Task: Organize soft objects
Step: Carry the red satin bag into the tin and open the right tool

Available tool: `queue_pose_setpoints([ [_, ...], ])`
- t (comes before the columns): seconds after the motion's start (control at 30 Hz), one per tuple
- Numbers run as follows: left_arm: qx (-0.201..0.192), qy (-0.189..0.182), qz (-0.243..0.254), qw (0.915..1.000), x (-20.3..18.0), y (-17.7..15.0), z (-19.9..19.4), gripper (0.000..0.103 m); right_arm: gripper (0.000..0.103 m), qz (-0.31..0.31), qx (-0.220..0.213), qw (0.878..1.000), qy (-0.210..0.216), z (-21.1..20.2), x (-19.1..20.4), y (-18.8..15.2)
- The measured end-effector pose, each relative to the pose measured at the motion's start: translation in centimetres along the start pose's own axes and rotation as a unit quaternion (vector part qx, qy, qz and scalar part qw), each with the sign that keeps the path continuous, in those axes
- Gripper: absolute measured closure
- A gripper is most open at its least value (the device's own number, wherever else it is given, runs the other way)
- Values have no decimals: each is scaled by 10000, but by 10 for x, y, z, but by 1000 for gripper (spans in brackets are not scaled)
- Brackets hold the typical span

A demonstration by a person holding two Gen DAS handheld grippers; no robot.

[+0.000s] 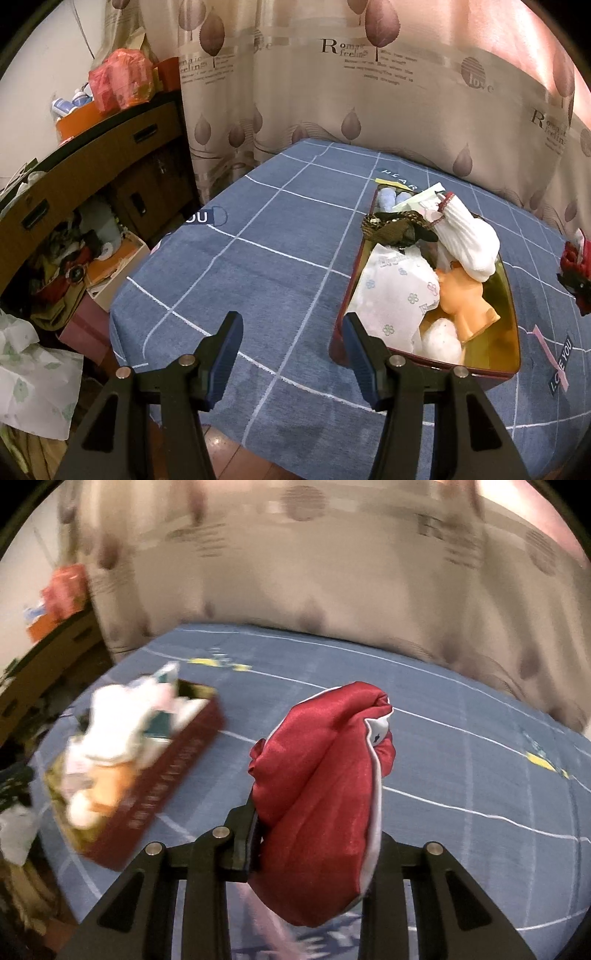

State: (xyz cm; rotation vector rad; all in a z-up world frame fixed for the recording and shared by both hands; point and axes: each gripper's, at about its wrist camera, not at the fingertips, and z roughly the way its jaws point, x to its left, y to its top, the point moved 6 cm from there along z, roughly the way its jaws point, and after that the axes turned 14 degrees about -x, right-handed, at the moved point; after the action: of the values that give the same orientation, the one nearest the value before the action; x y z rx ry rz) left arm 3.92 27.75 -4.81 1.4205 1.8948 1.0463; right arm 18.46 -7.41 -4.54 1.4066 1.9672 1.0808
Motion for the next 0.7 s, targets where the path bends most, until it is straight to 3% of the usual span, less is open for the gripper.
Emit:
queue_pose_setpoints([
  [0.4,-6,79,-183,9998,7,2,-3,46,75,-547,16,9910,1218,0,132,16],
  [0.7,29,210,-451,9988,22,4,-2,46,75,-727,163,9832,1669,15,187,10],
])
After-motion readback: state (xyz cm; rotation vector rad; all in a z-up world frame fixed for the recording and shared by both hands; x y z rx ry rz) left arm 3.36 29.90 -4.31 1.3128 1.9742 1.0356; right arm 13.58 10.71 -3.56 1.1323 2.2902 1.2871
